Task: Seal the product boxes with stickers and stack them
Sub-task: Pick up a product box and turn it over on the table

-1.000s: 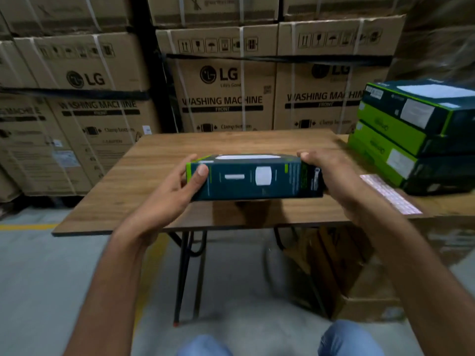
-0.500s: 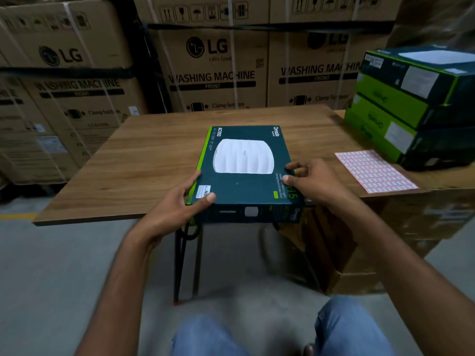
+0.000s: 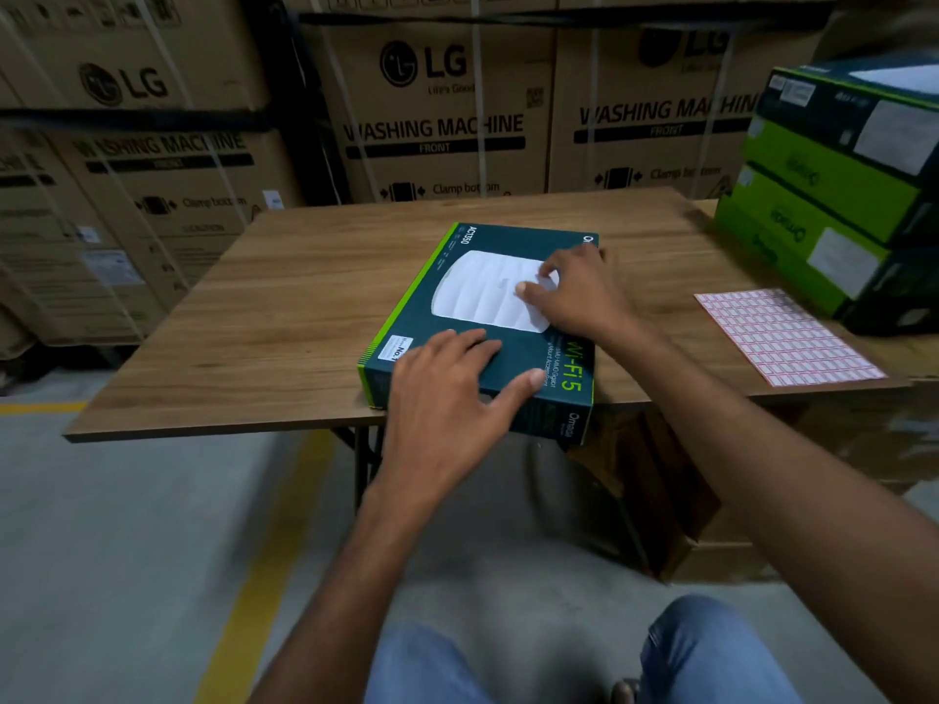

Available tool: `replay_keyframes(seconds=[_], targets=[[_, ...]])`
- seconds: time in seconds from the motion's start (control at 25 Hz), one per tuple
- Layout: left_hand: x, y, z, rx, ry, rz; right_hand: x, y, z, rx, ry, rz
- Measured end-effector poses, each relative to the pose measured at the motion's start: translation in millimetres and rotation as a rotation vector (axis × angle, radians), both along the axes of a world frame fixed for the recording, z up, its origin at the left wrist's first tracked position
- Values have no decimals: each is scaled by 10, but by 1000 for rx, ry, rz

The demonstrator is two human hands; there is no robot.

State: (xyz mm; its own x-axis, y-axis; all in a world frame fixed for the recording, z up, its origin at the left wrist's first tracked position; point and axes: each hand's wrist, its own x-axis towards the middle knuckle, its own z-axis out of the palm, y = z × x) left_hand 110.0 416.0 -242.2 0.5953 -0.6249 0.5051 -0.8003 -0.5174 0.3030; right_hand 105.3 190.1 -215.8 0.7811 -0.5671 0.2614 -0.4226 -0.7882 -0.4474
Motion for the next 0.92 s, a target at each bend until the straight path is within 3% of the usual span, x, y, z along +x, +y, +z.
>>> replay_keyframes(seconds=[0.24, 0.6, 0.68, 0.76, 0.84, 0.92], targets=[[-217, -294, -107, 28, -78, 16, 666, -603, 114, 86, 232, -28], [-10, -146, -89, -79, 99, -70, 579, -708, 128, 76, 340, -11], [51, -85, -21, -149, 202, -78, 443, -584, 76, 152, 271, 19], [201, -12, 79, -221, 248, -14, 167, -312, -99, 294, 69, 1], [490, 40, 196, -113, 236, 149, -146, 26, -309, 540, -228, -40], [797, 41, 293, 37, 418, 291, -298, 209, -353, 700, -375, -62]])
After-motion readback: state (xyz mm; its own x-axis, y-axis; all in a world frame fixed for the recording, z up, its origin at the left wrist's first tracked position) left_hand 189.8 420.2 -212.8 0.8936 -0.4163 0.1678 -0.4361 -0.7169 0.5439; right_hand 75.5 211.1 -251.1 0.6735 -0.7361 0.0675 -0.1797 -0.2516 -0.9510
